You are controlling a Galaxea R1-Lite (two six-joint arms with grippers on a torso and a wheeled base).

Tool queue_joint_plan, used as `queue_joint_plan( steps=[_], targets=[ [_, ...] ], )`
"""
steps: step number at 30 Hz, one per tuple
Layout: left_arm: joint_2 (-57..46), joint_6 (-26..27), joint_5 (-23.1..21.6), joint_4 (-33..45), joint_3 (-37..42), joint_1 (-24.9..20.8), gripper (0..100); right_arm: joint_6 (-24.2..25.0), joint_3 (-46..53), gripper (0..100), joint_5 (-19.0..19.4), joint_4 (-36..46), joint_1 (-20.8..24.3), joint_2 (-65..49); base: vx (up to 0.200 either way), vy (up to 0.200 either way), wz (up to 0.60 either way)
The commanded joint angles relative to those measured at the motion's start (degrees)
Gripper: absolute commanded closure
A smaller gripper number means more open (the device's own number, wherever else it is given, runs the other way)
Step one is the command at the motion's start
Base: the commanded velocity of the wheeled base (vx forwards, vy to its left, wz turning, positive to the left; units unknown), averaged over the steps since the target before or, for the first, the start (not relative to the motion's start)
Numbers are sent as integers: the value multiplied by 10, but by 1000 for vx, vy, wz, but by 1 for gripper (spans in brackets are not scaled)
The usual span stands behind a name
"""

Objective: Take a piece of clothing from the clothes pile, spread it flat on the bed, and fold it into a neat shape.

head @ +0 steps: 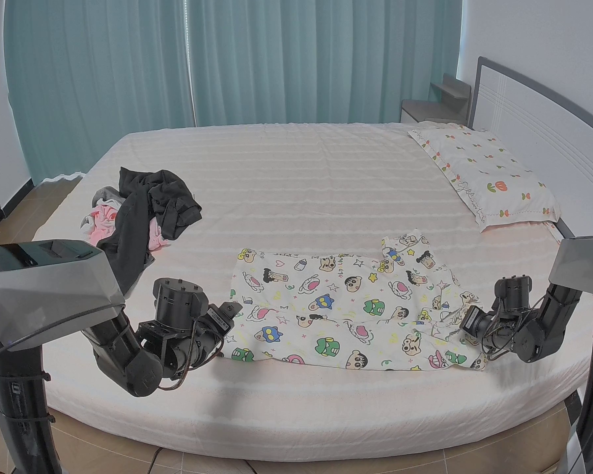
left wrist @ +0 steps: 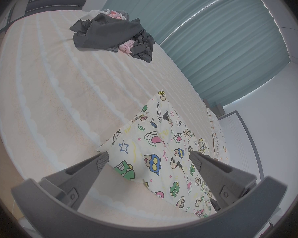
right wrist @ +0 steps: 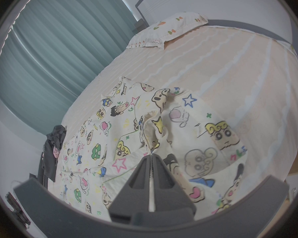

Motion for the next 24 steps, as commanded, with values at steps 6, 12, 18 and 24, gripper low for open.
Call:
queue_joint_plan(
  steps=[6, 12, 18, 24],
  targets=[
    [5, 0, 1, 0, 0, 0, 0, -8, -1, 100, 5, -7, -35, 6, 0, 0, 0],
    [8, 0, 1, 0, 0, 0, 0, -8, 4, 100, 6, -25, -31, 2, 0, 0, 0],
    [8, 0, 1, 0, 0, 0, 0, 29, 73, 100, 31, -73, 30, -61, 0, 0, 0],
    [8, -1, 1, 0, 1, -2, 0, 64, 84, 0, 33, -72, 62, -66, 0, 0, 0]
  ],
)
